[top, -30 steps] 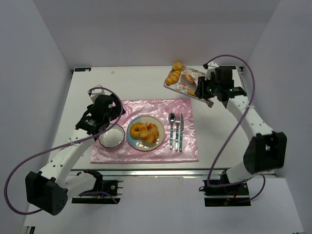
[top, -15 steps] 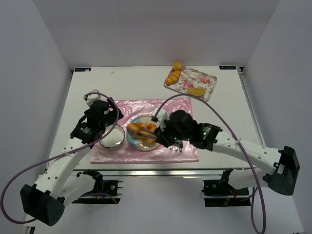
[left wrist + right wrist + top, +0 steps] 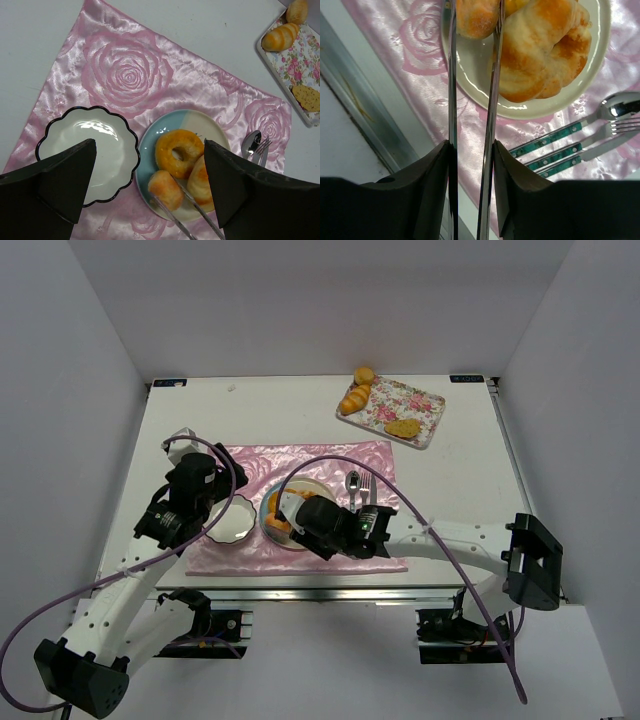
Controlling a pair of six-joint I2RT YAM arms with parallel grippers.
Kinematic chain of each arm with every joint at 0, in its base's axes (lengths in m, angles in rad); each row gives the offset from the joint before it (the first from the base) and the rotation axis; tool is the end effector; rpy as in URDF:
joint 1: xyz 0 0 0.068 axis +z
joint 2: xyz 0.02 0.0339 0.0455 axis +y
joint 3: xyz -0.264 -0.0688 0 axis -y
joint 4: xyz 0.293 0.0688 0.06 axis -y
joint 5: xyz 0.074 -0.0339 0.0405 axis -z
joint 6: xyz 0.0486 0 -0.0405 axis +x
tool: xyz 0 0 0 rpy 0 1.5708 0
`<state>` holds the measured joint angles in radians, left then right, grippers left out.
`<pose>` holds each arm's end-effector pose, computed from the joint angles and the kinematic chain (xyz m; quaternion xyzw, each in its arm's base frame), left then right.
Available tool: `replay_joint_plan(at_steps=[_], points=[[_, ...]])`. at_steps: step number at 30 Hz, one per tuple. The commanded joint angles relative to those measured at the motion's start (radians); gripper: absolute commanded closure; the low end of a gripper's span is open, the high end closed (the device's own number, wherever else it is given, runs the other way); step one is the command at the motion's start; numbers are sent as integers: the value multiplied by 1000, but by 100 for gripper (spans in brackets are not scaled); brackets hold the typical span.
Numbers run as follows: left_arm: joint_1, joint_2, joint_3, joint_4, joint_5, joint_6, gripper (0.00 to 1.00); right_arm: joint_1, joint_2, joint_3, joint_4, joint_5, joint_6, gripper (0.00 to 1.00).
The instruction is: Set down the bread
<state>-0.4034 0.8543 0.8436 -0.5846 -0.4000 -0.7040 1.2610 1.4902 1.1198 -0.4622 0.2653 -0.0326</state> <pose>0.2269 -0.0762 0.3028 -0.2217 0.8421 -0.0922 0.4830 0.1264 0.3532 0.2371 -0.5190 0.7665 0.1053 0.3633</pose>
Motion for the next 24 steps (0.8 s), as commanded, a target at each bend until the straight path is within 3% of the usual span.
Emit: replay_joint_plan(at_steps=[1,4,10,24], points=[[-2,-11,-9,-17,-5,-3,2,3,5,70,-42,126,23,60],[-2,-8,-9,-12,-2,0,2,8,8,72,-49,126,25,57],[-2,-3,-9,-8,-3,0,2,12,-7,64,-46,97,25,42],[-2,-3,-6,-8,0,1,2,17,-28,66,-29,69,25,40]])
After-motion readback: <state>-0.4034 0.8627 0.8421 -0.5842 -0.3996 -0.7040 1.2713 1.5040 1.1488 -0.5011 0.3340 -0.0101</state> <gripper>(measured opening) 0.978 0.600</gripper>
